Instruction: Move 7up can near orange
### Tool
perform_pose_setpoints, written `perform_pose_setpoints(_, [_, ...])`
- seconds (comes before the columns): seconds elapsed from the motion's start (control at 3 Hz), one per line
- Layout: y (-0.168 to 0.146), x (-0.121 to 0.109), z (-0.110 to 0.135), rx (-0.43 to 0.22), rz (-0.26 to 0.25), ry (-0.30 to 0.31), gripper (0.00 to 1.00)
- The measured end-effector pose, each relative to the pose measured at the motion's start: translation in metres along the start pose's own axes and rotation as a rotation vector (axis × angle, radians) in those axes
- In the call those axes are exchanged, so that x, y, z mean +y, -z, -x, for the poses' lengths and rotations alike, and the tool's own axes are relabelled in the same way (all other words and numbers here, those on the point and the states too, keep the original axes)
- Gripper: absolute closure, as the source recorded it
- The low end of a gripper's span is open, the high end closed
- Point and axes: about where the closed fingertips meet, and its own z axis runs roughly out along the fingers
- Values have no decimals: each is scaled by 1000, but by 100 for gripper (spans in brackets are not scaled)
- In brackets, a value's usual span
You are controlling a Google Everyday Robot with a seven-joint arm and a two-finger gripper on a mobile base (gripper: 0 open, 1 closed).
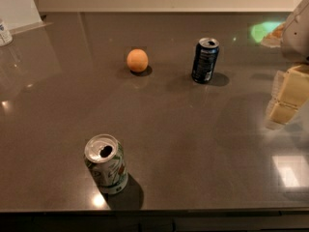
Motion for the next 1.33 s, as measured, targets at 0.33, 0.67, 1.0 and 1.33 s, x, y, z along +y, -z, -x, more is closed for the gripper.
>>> perform_pose_setpoints(0.33, [0, 0, 0, 0, 0, 0, 0])
perform_pose_setpoints(0.67, [2, 0, 4, -26, -2, 8, 0])
perform_pose_setpoints(1.0, [-6, 8, 21, -99, 10, 46, 0])
perform_pose_setpoints(1.33, [-20, 23, 52, -209, 28, 94, 0])
